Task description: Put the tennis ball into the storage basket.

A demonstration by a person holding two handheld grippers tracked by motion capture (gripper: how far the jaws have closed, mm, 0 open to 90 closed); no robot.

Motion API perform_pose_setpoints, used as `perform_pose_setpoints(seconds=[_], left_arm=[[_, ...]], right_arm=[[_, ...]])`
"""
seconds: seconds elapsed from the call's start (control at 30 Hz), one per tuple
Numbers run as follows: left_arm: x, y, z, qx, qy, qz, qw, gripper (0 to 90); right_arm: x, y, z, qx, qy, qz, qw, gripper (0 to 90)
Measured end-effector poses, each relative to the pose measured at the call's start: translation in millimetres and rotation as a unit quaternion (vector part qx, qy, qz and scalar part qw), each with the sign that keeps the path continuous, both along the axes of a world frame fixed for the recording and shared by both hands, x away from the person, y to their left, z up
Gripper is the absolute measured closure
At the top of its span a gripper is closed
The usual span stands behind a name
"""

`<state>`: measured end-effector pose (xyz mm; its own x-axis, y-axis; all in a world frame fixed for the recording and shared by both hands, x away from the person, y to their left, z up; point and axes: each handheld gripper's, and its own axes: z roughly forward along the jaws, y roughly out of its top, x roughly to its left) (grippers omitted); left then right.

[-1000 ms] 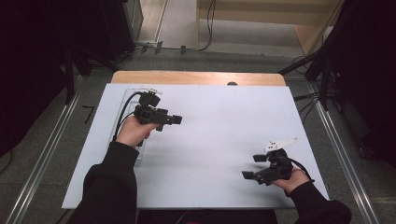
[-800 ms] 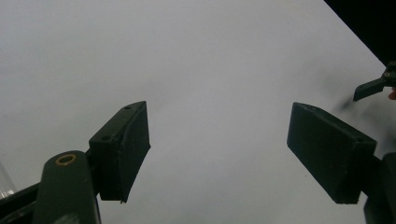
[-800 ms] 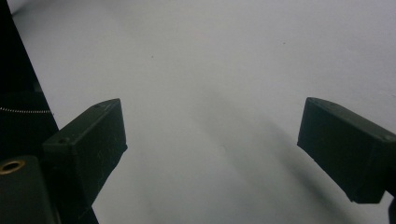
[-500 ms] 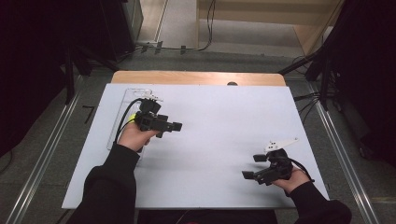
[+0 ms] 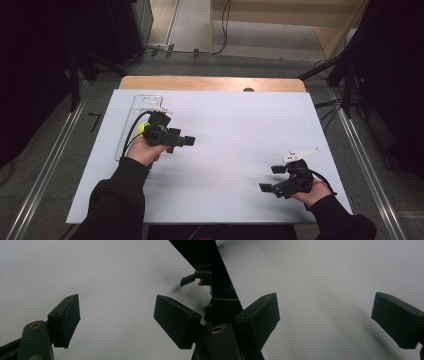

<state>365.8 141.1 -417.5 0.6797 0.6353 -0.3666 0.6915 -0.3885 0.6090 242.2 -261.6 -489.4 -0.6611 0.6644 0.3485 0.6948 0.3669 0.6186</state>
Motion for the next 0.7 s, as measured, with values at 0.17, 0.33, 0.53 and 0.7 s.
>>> perform_pose_setpoints(seconds=[0.17,0.33,0.53,0.7], left_arm=[[-7.4,-0.9,-4.7,0.011,-0.001,-0.008,0.9999,22.0],[-11.1,-1.1,-6.1,0.012,-0.006,-0.01,0.9999,21.9],[-16.4,-1.2,-9.2,0.017,-0.01,-0.014,0.9997,21.9],[-22.1,-1.4,-12.9,0.02,-0.012,-0.02,0.9995,21.9]], right_arm=[[0.1,0.1,0.0,0.0,-0.001,0.001,1.0,6.2],[0.1,0.0,0.0,0.0,-0.001,0.0,1.0,6.2],[0.1,0.0,0.0,0.0,-0.001,0.0,1.0,6.2],[0.1,0.1,-0.1,-0.001,-0.001,0.0,1.0,6.2]])
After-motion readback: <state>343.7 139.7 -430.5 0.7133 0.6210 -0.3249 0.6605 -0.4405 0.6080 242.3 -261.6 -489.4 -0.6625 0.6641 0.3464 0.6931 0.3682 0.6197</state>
